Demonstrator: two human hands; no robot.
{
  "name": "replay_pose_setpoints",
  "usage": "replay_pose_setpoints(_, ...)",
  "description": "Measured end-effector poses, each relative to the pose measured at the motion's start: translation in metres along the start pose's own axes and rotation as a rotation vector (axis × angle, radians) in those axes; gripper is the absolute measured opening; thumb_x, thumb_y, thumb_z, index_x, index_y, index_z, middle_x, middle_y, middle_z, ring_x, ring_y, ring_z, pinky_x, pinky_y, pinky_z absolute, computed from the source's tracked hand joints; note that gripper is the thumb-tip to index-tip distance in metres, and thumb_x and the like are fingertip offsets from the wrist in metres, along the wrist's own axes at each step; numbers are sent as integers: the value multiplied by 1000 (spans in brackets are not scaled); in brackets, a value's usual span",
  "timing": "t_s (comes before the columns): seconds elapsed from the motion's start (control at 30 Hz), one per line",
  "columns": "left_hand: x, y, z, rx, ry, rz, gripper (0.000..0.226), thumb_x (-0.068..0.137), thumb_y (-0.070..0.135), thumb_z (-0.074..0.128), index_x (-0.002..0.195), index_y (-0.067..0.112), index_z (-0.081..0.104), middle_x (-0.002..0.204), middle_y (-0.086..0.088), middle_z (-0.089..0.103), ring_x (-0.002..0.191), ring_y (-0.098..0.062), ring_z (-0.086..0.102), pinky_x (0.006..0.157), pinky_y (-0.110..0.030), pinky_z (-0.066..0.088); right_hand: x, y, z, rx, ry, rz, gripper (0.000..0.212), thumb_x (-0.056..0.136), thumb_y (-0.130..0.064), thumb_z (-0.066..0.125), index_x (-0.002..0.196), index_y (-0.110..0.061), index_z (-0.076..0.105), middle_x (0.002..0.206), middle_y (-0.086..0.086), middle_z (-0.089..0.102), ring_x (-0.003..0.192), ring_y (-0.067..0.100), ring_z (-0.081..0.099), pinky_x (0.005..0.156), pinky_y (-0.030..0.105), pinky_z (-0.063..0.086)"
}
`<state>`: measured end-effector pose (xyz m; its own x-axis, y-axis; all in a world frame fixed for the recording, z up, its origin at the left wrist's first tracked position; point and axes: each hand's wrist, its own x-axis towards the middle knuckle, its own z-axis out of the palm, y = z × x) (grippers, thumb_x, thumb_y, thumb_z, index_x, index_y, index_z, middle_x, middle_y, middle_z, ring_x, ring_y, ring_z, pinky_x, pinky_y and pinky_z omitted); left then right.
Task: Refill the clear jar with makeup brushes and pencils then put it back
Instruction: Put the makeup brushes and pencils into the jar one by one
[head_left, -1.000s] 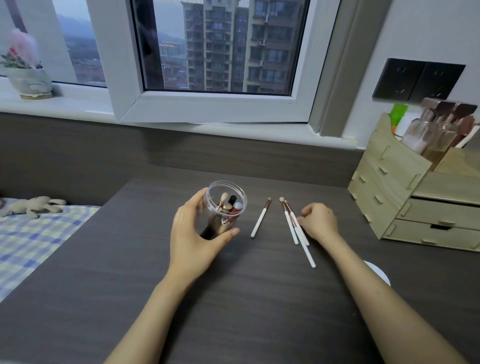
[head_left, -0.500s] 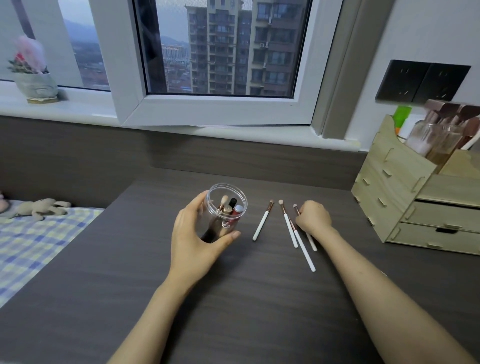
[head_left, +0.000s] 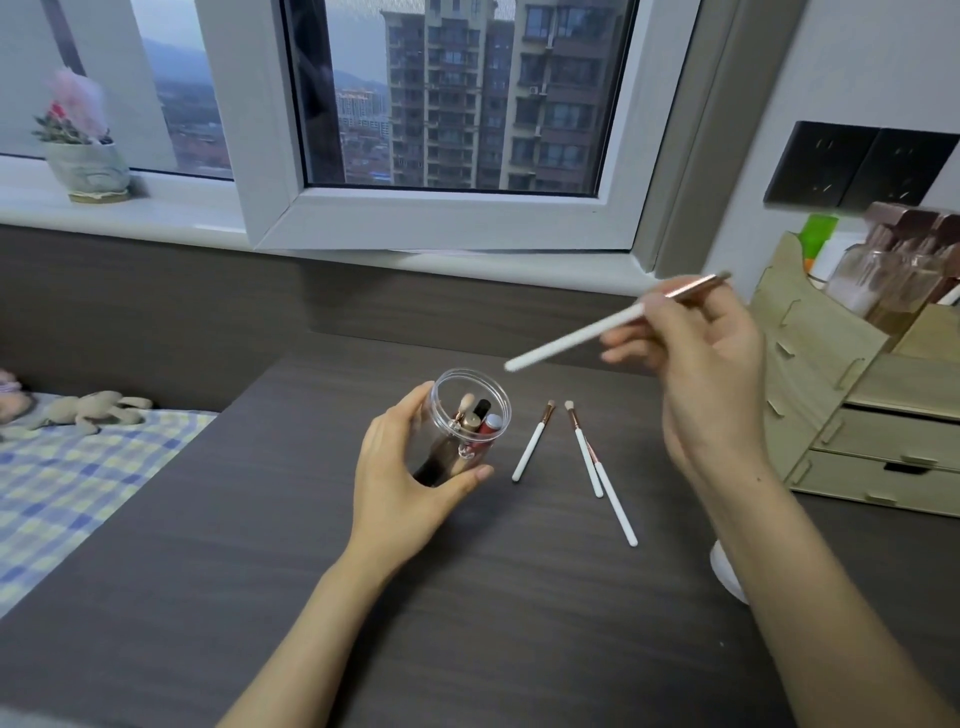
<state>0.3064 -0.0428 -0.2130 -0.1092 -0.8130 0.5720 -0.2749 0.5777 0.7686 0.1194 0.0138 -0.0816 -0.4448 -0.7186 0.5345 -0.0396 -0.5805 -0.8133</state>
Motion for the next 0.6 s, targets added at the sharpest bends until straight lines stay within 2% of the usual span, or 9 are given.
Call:
replay_pose_setpoints(0.07,0,1,0,14,-2,20,81,54,50,75,127,48,39,121,18,55,114,-1,47,92,-4,29,-14,-1,20,-52,-120,-25,18,88,5,52,80,-11,52,71,14,57,56,16,66,51,23,55)
replay_pose_setpoints(0.13,-1,2,1,31,6,34,83,54,51,74,128,48,37,120,34,50,113,5,45,92,-5,30,-25,11,33,-229,-212,-38,18,82,-1,60,83,-18,54,75,10,64,68,26,67,58,28,55)
replay_pose_setpoints(0.2,-1,3,1,41,7,49,83,54,52,74,127,50,35,117,41,46,113,5,45,92,-7,32,-34,23,38,-460,-317,-85,22,77,-10,65,88,-25,53,75,-4,68,73,26,66,66,35,52)
replay_pose_setpoints(0.33,-1,1,1,31,-19,76,80,58,47,77,129,32,44,124,21,53,116,-12,50,96,-25,40,-40,35,41,-764,-489,-238,8,82,-22,60,89,-23,63,83,-9,69,86,9,60,80,30,49)
replay_pose_setpoints(0.4,-1,0,0,29,-17,65,80,57,48,77,128,38,42,122,29,52,116,-6,49,95,-19,38,-38,39,35,-768,-558,-265,17,86,-27,53,88,-22,69,89,-10,71,91,8,55,84,24,45)
replay_pose_setpoints(0.47,-1,2,0,21,-7,33,80,54,51,75,123,55,36,118,41,47,114,4,45,92,-9,33,-31,42,23,-606,-489,-127,21,90,-22,51,88,-18,72,91,-9,71,93,8,58,83,18,42)
replay_pose_setpoints(0.53,0,2,-1,8,8,2,80,52,53,74,121,61,34,116,39,48,113,5,45,90,-8,33,-18,52,5,-559,-271,27,19,89,-14,54,85,-13,73,85,-3,71,86,7,62,74,16,43)
replay_pose_setpoints(0.6,0,1,0,5,17,-11,80,51,53,74,120,61,34,114,41,47,113,4,45,89,-8,33,-3,72,-19,-839,-119,175,15,85,-13,58,80,-8,72,85,5,73,85,16,65,70,21,42)
